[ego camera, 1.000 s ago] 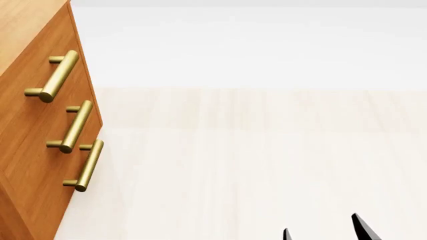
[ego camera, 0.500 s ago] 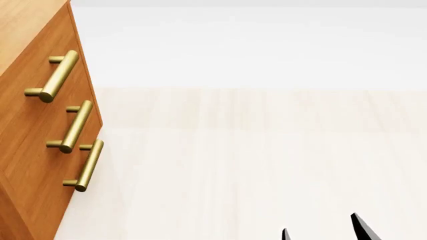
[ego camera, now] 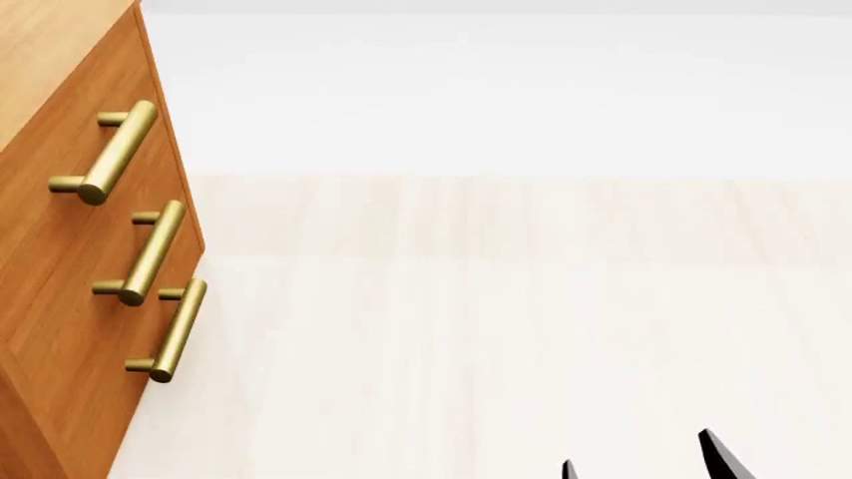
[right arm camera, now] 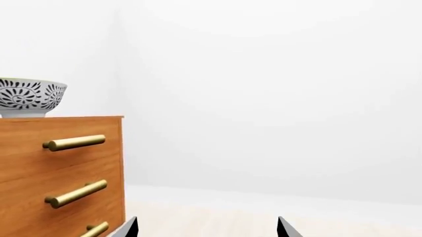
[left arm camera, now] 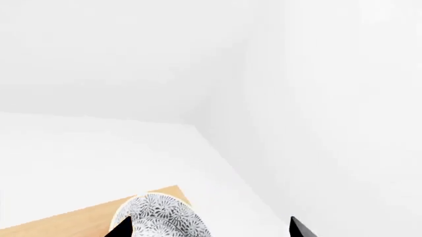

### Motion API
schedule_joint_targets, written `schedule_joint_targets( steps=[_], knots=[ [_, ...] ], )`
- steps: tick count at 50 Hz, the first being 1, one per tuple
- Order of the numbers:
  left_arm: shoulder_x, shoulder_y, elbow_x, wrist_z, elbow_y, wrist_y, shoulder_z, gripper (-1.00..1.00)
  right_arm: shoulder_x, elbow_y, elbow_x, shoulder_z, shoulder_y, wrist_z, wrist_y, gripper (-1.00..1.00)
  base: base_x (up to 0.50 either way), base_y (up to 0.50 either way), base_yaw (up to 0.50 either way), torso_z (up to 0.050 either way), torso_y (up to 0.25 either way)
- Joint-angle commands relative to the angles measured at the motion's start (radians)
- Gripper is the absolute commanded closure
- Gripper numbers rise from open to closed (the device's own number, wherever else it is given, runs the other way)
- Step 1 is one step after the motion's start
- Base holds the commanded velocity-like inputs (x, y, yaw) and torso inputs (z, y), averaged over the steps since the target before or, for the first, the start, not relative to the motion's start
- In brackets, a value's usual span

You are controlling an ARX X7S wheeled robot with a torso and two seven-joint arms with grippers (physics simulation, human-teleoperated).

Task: Put the bowl on top of the cabinet.

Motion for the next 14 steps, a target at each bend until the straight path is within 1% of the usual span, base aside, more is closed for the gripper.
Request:
schedule_joint_targets(
  steps=[1,10,14],
  knots=[
    [0.026,0.025,-0.087,0.012,0.146,-0.105,0.104,-1.0,-0.006,0.009,0.004,-0.005,0.005,-0.008,-0.001,-1.0,0.0,0.0,0.0,0.0,0.0],
    [0.02,0.036,-0.176,-0.031,0.232,-0.153,0.173,-1.0,-0.008,0.007,0.002,-0.004,0.005,-0.011,-0.004,-1.0,0.0,0.0,0.0,0.0,0.0],
    [0.024,0.048,-0.229,-0.045,0.262,-0.168,0.178,-1.0,-0.008,0.008,0.002,-0.002,0.0,-0.01,-0.007,-1.0,0.0,0.0,0.0,0.0,0.0]
  ],
)
